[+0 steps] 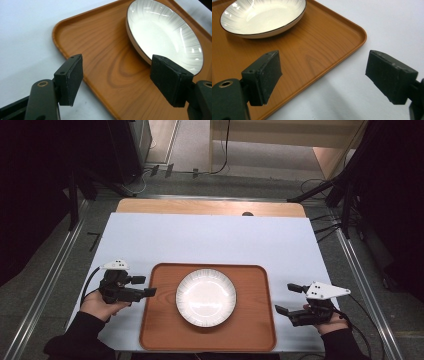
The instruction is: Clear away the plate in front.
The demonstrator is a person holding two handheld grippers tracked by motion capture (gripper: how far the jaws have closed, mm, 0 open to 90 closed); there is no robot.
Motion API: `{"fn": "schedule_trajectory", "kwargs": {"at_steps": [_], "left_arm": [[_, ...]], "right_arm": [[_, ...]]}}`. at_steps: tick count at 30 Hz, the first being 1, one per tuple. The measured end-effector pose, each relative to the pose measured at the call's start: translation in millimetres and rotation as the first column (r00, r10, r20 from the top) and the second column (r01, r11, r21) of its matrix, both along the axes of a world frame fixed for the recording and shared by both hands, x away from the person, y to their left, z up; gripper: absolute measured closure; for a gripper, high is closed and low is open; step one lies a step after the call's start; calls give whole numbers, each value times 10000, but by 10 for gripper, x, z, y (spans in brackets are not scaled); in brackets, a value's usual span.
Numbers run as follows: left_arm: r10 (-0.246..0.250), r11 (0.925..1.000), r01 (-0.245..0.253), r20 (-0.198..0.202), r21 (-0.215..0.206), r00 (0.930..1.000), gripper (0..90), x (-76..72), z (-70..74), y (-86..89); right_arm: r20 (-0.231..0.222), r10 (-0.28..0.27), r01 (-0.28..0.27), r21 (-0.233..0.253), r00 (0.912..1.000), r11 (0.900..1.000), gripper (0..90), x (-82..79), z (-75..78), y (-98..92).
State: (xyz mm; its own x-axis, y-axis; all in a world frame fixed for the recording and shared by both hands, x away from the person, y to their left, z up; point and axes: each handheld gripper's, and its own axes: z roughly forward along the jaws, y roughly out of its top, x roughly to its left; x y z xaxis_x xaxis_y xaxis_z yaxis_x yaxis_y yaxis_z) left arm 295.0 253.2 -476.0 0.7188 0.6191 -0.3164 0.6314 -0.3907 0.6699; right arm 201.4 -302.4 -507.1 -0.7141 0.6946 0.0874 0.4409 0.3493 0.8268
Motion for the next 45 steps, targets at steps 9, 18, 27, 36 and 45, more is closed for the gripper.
{"fn": "schedule_trajectory", "kwargs": {"at_steps": [9, 18, 27, 36, 45], "left_arm": [[291, 9993, -307, 706, 217, 9971, 258, -10, -18, 140], [636, 9951, -709, 1044, 684, 9925, 240, -8, -62, 213], [881, 9932, -954, 1045, 668, 9906, 201, 32, -114, 301], [1019, 9918, -1111, 1346, 632, 9857, 207, 29, -115, 364], [1086, 9910, -1177, 1299, 644, 9856, 210, 36, -128, 378]], "right_arm": [[-33, 5, -5, 8, 10000, 10000, 140, 3, 0, -2], [-49, -31, 31, 56, 10000, 10000, 139, 0, 7, -7], [-105, -39, 40, 78, 9999, 10000, 139, 2, 7, -5], [-79, -77, 78, 104, 9999, 9999, 139, 4, 5, -5], [-83, -68, 69, 106, 9999, 9999, 140, 4, 6, -6]]}}
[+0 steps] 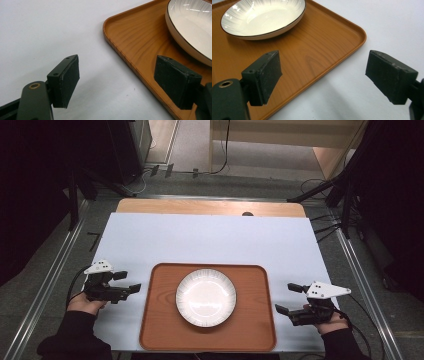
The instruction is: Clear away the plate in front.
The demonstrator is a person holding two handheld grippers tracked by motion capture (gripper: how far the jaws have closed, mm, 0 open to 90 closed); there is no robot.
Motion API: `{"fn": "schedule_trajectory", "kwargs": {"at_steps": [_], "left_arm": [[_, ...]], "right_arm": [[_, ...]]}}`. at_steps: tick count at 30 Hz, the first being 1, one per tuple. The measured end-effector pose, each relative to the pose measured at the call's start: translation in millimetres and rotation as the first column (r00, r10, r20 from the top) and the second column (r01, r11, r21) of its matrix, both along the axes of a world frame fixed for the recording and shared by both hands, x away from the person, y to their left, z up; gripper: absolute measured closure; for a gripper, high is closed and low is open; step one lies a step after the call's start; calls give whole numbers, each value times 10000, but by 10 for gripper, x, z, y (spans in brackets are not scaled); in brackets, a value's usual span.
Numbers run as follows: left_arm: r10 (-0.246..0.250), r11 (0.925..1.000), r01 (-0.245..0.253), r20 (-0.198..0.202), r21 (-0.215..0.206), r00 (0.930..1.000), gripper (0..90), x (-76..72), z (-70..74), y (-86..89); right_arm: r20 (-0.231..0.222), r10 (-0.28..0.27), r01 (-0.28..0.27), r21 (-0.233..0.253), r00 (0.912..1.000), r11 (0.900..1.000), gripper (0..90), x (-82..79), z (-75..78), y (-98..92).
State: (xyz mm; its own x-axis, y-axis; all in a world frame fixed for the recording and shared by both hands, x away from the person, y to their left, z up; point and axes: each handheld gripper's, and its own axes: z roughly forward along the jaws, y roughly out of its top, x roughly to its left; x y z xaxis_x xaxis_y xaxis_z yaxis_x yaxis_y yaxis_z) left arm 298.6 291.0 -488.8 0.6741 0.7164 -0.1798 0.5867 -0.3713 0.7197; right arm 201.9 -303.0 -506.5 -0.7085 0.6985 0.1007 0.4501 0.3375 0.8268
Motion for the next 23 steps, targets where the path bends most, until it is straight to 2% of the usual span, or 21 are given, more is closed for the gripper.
{"fn": "schedule_trajectory", "kwargs": {"at_steps": [17, 23], "left_arm": [[11, 9999, -10, -31, 117, 10000, 209, 5, -17, 2], [71, 9999, -69, -175, 107, 9998, 207, 15, -32, 4]], "right_arm": [[-24, 18, -18, 18, 10000, 10000, 140, 2, 0, 2], [30, -5, 4, 147, 10000, 9999, 140, 1, -2, 0]]}}
